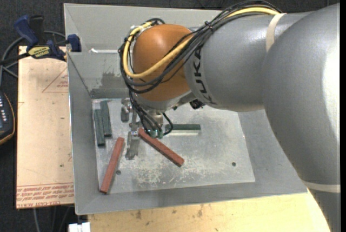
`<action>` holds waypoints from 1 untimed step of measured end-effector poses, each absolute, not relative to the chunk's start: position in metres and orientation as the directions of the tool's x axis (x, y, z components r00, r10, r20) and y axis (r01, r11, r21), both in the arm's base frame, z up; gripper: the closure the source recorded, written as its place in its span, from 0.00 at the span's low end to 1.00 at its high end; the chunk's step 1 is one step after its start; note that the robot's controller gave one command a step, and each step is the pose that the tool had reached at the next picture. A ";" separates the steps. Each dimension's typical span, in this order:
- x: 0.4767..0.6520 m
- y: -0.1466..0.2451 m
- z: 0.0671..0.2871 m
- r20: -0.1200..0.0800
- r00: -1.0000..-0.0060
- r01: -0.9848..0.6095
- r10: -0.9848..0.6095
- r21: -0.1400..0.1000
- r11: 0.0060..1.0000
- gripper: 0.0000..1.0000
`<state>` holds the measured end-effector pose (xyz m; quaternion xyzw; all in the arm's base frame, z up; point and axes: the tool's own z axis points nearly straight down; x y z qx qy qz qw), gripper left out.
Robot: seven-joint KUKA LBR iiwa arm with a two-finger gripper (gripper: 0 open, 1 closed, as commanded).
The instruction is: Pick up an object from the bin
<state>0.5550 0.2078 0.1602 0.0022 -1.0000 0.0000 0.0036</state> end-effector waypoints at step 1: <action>0.560 0.168 0.067 0.005 -0.984 0.179 0.179 -0.002 0.984 0.00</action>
Offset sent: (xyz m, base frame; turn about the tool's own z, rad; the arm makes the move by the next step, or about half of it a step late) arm 0.0059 -0.0390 -0.0902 0.1840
